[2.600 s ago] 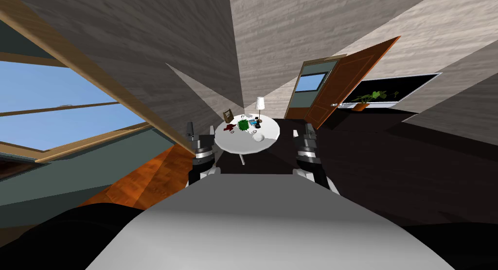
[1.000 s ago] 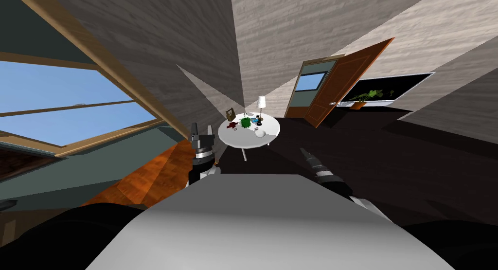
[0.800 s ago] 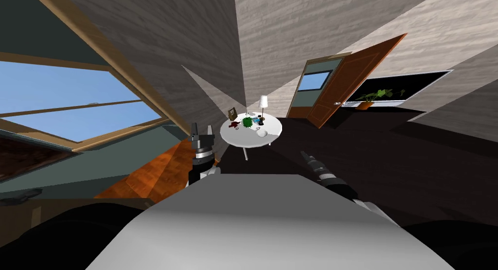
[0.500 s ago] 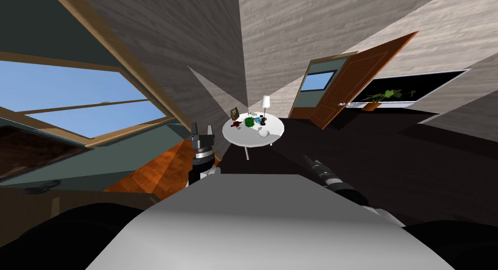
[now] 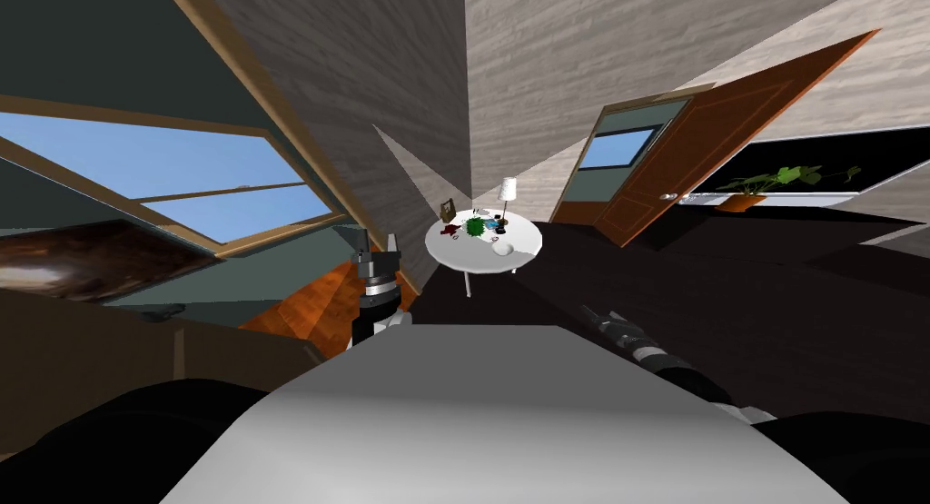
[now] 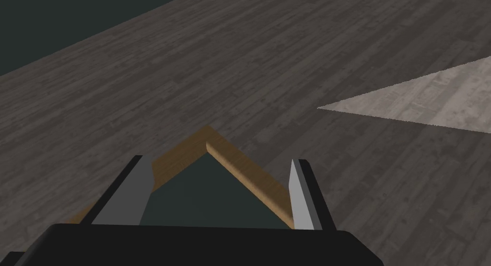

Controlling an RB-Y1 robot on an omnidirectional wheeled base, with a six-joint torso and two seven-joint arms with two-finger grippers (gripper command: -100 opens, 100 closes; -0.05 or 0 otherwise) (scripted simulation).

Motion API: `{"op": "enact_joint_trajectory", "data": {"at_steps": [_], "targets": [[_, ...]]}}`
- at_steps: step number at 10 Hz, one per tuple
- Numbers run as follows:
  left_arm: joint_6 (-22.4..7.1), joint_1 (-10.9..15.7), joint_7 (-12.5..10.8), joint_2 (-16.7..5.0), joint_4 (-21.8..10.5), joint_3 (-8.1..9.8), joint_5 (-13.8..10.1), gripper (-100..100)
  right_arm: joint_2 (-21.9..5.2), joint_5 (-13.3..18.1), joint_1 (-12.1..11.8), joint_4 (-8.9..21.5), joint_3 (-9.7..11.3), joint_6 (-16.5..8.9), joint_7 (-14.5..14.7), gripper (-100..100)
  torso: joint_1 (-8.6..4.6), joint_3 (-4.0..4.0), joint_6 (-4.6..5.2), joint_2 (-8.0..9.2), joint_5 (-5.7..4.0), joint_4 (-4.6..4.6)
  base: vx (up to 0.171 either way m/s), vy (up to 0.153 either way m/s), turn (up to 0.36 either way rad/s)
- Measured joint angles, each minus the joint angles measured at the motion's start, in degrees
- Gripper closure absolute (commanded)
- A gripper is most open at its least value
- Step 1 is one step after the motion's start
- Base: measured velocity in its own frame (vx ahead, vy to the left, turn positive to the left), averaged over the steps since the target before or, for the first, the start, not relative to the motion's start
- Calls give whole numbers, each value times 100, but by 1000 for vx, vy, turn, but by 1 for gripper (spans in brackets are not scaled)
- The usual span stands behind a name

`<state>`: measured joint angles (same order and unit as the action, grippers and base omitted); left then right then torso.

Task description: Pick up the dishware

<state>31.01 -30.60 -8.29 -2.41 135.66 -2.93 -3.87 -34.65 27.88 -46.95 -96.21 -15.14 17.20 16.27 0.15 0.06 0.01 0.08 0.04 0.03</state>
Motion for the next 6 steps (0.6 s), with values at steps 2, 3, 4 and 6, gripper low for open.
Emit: {"op": "enact_joint_trajectory", "data": {"at_steps": [2, 3, 4, 6], "targets": [[0, 0, 0, 0, 0, 0, 0, 0, -177, 240, -7, 294, -13, -19, 207, -100, 4, -4, 0, -6, 0, -1, -4, 59, 167], [0, 1, 0, 0, 0, 0, 0, 0, -254, 390, -28, 546, -56, 56, 361, -100, 4, -3, -5, -6, 1, -1, 0, 94, 356], [0, 1, 0, 0, 0, -1, 0, 0, -436, 559, -108, 703, -79, 42, 513, -100, 13, -5, -6, -9, 3, -1, 7, 71, 125], [0, 0, 0, 0, 0, 0, 0, 0, -691, 803, -172, 951, -129, 37, 701, -100, 10, -7, -5, -11, 3, -2, 13, 85, 361]]}}
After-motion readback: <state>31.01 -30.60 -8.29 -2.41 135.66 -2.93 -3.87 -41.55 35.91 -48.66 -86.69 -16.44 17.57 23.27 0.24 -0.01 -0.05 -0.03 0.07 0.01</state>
